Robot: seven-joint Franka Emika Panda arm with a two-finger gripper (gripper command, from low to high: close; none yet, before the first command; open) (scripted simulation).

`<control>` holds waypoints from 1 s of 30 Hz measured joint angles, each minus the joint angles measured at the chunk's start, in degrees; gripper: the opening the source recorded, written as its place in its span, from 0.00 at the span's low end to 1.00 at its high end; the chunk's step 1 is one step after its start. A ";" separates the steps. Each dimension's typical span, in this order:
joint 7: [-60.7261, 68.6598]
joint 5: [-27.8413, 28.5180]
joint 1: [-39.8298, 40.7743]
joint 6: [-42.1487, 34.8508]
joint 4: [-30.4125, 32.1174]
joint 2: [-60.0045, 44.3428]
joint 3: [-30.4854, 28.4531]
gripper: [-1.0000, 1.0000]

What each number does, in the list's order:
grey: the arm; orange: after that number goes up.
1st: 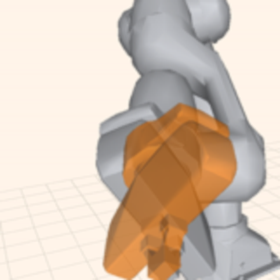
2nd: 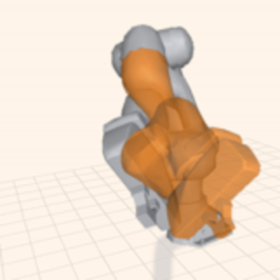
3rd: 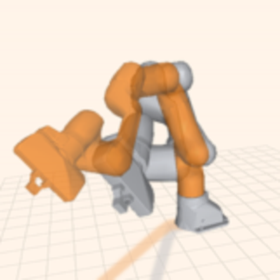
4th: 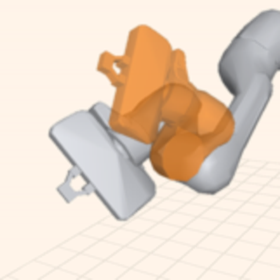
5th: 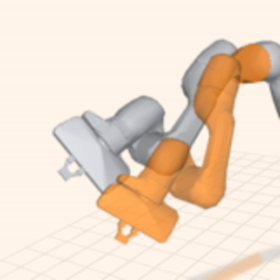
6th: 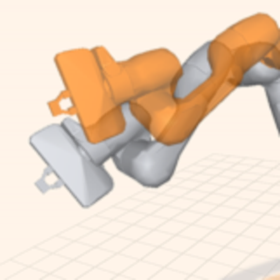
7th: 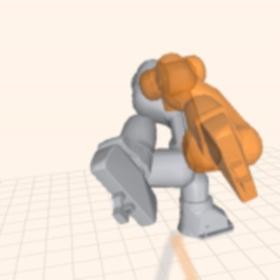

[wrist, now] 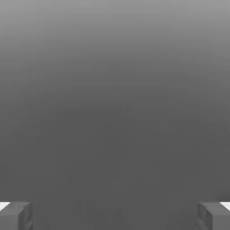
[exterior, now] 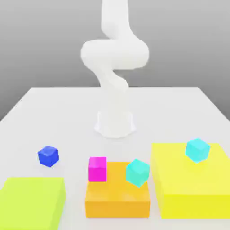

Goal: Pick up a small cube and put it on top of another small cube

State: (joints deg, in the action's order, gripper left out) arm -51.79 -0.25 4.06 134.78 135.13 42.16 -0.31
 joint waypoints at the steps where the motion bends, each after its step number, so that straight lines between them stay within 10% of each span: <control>1: -2.58 -0.10 1.76 1.30 1.45 -1.60 -0.12 0.50; 30: -61.15 -3.47 39.12 37.98 33.13 -46.60 -3.34 0.50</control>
State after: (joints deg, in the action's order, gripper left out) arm -112.94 -3.72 43.18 172.76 168.25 -4.45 -3.65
